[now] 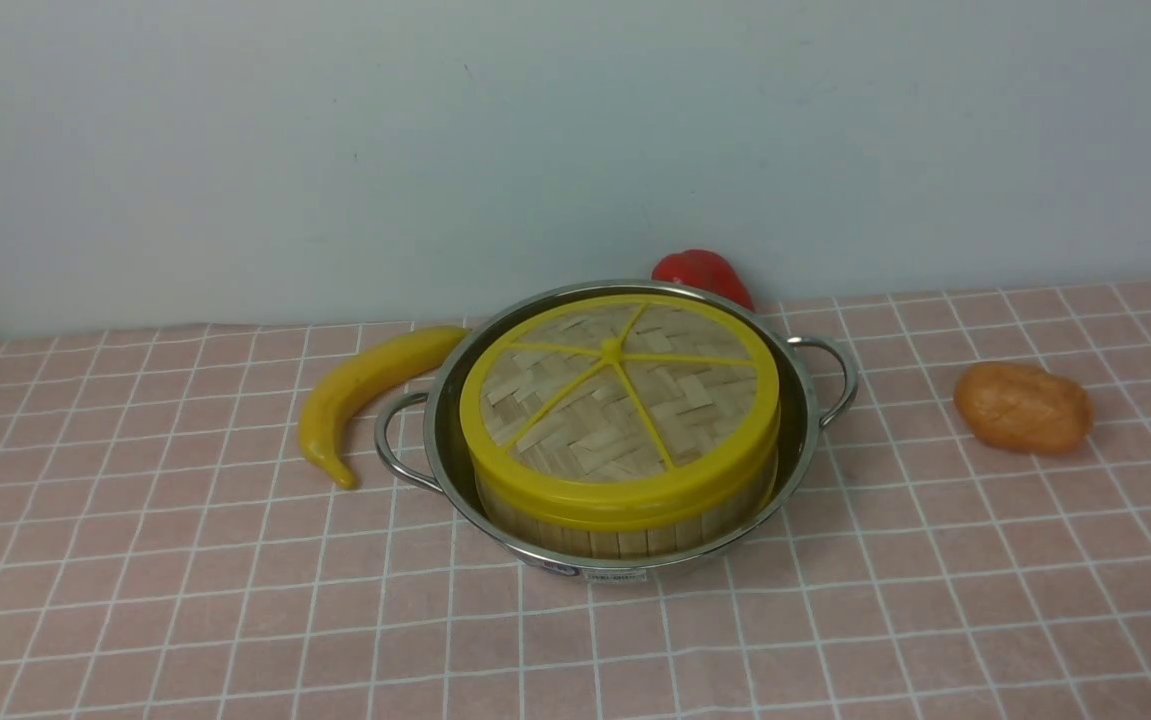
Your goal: Place the steamer in the pot on the pink tablecloth, and put the lid on the steamer.
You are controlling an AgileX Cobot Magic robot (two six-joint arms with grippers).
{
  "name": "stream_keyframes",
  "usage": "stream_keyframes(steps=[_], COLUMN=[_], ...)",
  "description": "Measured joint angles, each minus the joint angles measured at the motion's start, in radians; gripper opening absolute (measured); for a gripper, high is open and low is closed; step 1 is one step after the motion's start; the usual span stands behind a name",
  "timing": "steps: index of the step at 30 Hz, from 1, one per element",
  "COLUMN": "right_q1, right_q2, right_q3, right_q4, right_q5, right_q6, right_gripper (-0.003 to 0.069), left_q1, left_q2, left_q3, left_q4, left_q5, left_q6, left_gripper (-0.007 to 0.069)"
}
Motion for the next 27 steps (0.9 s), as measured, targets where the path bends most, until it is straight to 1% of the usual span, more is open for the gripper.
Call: stream_keyframes(steps=[27], right_q1=[0.000], right_q2=[0.000], right_q3=[0.000], right_q4=[0.000], right_q5=[0.000], right_q6=[0.000], right_gripper=[0.0242], left_q1=[0.000], left_q2=[0.000], left_q3=[0.000], left_q4=[0.000], left_q5=[0.000], left_q6=[0.000], left_gripper=[0.0230])
